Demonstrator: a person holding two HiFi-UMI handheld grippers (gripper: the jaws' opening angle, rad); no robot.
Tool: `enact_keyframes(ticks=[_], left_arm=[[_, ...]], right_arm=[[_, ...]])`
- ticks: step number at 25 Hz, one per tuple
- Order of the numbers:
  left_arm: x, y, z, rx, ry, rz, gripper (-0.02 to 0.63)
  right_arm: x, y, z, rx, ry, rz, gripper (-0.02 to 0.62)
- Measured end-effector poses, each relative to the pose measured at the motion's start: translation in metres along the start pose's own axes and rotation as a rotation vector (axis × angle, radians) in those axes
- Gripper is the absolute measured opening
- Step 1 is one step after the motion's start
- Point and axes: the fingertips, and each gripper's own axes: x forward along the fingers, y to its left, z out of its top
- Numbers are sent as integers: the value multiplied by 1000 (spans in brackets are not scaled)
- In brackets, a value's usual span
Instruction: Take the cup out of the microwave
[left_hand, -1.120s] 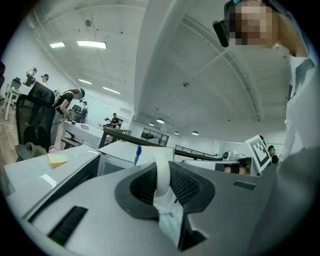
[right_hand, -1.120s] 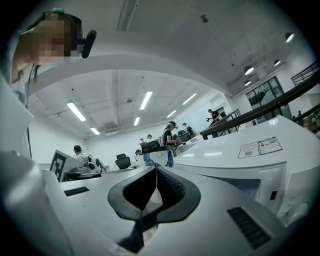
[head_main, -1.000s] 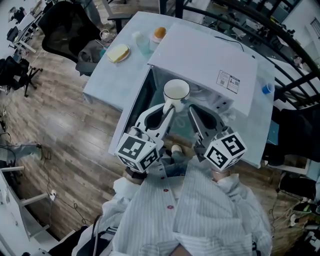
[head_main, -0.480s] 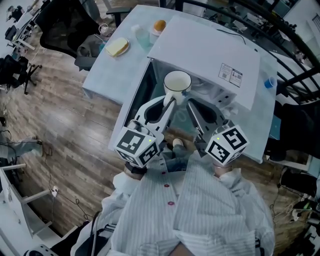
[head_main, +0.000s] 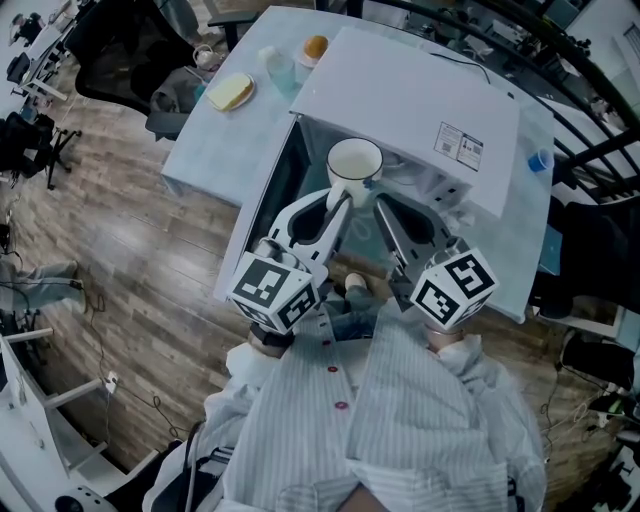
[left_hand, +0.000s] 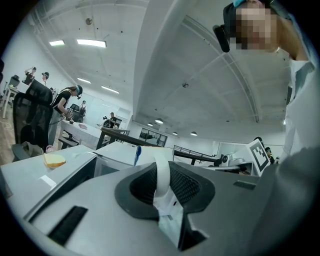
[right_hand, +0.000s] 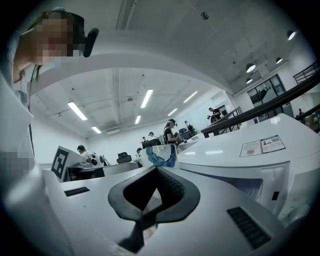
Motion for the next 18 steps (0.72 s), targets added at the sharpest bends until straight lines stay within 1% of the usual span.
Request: enact_keyframes(ticks=[14, 18], left_arm=[[5, 0, -1, -5, 8, -10, 69], [4, 0, -3, -7, 15, -12, 69]], right_arm=[[2, -6, -3, 18, 7, -4, 34], [2, -6, -6, 39, 8, -3, 34]])
